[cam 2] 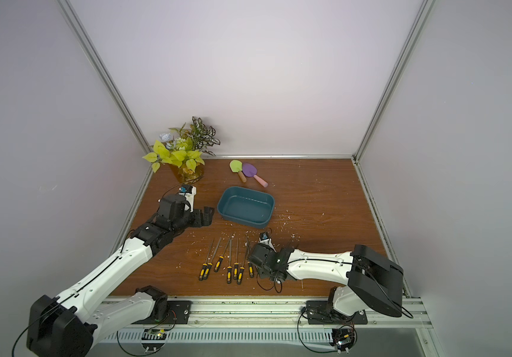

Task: Put the file tool into the storage box
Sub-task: Pick up the file tool from the center of the board.

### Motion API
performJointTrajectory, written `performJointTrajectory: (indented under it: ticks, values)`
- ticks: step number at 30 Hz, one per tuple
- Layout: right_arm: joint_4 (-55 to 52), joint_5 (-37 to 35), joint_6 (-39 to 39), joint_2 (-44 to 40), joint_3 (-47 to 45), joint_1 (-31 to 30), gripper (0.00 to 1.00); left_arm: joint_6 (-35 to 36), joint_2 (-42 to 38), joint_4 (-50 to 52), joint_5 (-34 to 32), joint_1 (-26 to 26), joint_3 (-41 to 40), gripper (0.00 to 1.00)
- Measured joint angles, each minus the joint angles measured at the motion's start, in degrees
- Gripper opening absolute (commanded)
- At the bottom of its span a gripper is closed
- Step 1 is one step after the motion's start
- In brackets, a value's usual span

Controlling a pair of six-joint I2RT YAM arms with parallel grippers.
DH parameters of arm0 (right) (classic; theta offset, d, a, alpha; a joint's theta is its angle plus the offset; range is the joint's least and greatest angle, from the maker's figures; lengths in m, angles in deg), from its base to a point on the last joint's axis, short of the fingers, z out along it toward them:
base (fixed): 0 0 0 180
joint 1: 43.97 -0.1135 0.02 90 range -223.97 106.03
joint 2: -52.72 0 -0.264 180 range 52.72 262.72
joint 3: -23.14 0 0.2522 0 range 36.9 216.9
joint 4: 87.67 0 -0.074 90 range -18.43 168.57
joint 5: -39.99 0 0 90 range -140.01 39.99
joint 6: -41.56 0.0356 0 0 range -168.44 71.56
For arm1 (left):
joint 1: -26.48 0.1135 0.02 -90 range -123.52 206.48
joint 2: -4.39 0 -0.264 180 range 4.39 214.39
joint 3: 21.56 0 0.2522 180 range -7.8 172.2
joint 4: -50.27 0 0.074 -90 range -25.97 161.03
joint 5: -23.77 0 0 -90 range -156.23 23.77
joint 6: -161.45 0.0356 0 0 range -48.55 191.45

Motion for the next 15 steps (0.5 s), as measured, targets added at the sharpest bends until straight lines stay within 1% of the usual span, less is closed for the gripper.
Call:
performJointTrajectory:
  ticks: [6,13,14,15]
  values:
    - [-1.0,-1.5,0.1,0.2,-0.1,0.0,0.43,0.0,0.0,0.0,0.1,0.0,0.0,1.0]
    - [-0.1,-1.5,0.2,1.3,-0.5,-0.2,0.4,0.1,0.0,0.0,0.1,0.0,0.0,1.0]
    - [0.3,-1.5,0.3,1.3,-0.6,-0.2,0.38,0.1,0.0,0.0,0.1,0.0,0.0,1.0]
    - [0.7,-1.5,0.3,1.3,-0.6,-0.3,0.34,0.1,0.0,0.0,0.1,0.0,0.0,1.0]
